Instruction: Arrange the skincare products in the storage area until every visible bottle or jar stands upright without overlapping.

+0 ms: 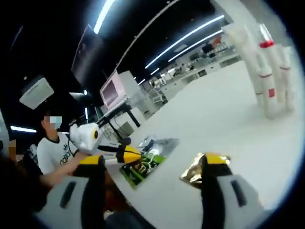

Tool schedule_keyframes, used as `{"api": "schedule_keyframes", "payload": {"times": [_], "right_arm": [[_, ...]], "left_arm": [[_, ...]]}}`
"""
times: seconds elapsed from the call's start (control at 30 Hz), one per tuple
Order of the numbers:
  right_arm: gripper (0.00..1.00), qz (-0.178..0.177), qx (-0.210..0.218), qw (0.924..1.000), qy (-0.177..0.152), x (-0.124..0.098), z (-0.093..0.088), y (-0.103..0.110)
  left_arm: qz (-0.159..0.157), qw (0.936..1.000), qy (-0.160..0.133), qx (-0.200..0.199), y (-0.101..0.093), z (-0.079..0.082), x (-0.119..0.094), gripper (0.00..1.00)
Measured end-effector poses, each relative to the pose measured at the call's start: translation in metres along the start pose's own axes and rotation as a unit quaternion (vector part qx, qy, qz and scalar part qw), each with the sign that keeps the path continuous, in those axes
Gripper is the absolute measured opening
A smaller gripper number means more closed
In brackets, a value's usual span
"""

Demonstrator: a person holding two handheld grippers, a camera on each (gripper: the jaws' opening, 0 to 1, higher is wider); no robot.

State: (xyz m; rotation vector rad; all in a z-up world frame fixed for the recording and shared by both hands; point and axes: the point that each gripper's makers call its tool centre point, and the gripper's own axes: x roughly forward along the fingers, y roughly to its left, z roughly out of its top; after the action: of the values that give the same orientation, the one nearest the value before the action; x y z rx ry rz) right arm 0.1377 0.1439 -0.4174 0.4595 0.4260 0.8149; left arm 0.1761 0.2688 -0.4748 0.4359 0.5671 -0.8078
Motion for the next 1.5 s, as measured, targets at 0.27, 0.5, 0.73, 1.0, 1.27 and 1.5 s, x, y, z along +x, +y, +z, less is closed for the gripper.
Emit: {"api": "schedule_keyframes", "payload": {"times": [0.27, 0.5, 0.73, 1.0, 1.27, 1.5], "right_arm": [[0.78, 0.045, 0.079, 0.9946, 0.051, 0.022, -0.028, 0.026], [0.75, 0.070, 0.186, 0.9791, 0.044, 0.032, -0.022, 0.031], [0.75, 0.062, 0.226, 0.9698, 0.068, 0.043, -0.019, 0.032], [0.75, 0.036, 0.205, 0.9662, 0.152, 0.058, -0.024, 0.034], [0.74, 0.025, 0.211, 0.9582, 0.192, 0.072, -0.025, 0.032], [0.72, 0.030, 0.302, 0.9404, 0.153, 0.075, -0.019, 0.025]], "left_arm": [[-0.002, 0.9997, -0.015, -0.018, 0.001, -0.001, -0.001, 0.00], [-0.006, 0.9993, -0.026, -0.027, 0.001, -0.002, -0.001, 0.00], [-0.008, 0.9984, -0.039, -0.040, 0.002, -0.002, 0.000, 0.00], [-0.008, 0.9977, -0.053, -0.041, 0.001, -0.003, 0.000, 0.00], [-0.007, 0.9972, -0.060, -0.044, 0.002, -0.005, 0.000, 0.00], [-0.020, 0.9956, -0.071, -0.058, 0.001, -0.006, -0.001, 0.00]]}}
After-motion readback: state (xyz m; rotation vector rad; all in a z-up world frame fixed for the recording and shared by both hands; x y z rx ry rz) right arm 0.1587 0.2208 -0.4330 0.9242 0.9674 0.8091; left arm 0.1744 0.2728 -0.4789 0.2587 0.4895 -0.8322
